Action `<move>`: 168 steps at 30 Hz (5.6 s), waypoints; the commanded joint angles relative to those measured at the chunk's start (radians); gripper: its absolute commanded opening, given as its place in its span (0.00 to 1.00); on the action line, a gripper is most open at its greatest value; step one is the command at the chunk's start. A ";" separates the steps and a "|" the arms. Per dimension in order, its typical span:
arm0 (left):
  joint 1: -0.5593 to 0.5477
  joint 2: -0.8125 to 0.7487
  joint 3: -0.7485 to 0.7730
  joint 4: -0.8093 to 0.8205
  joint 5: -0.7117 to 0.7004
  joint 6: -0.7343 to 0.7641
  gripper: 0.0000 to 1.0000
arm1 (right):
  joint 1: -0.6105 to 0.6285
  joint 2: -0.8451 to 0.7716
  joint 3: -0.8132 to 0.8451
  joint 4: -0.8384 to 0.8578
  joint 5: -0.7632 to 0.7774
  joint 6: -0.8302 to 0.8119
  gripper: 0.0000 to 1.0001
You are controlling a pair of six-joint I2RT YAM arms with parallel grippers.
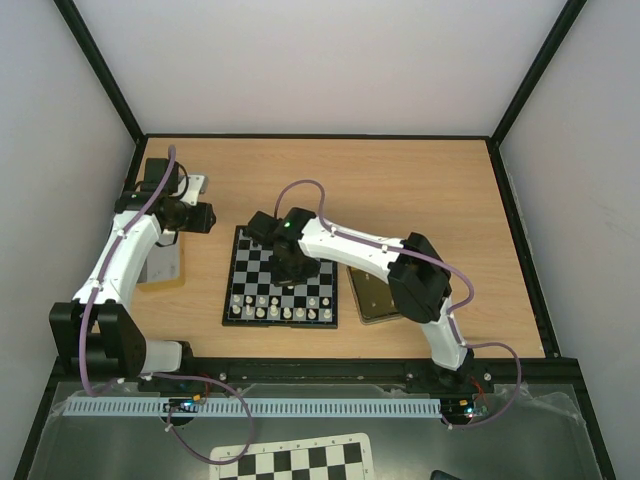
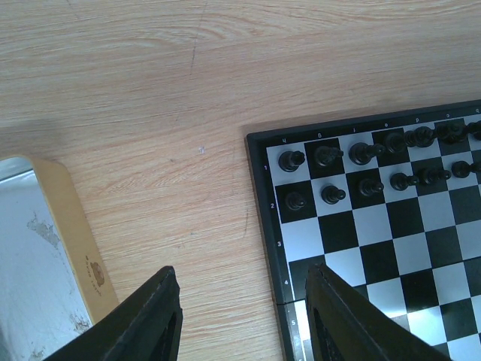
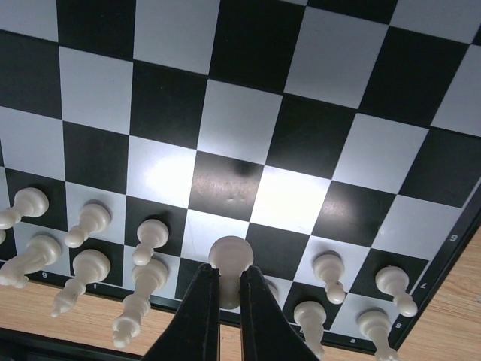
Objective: Set up the chess pieces on the board
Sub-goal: Place the chess piece on the chessboard, then pick up the chess piece from the storage box.
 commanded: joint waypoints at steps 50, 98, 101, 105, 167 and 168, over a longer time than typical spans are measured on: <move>-0.003 -0.015 -0.015 0.005 0.013 -0.001 0.47 | 0.067 0.047 -0.087 0.094 -0.035 0.014 0.06; -0.004 -0.005 -0.017 0.002 0.040 0.004 0.47 | 0.066 0.064 -0.075 0.098 -0.009 0.003 0.18; -0.003 -0.005 -0.016 -0.001 0.040 0.004 0.47 | 0.064 0.076 -0.059 0.090 -0.004 -0.004 0.18; -0.004 -0.005 -0.014 -0.002 0.041 0.006 0.47 | 0.058 0.085 -0.049 0.088 -0.004 -0.006 0.18; -0.003 0.024 0.040 -0.041 0.035 0.017 0.46 | -0.504 -0.628 -0.754 0.095 0.059 -0.096 0.34; -0.003 0.024 0.043 -0.043 0.033 0.018 0.46 | -0.508 -0.631 -0.778 0.112 0.056 -0.099 0.34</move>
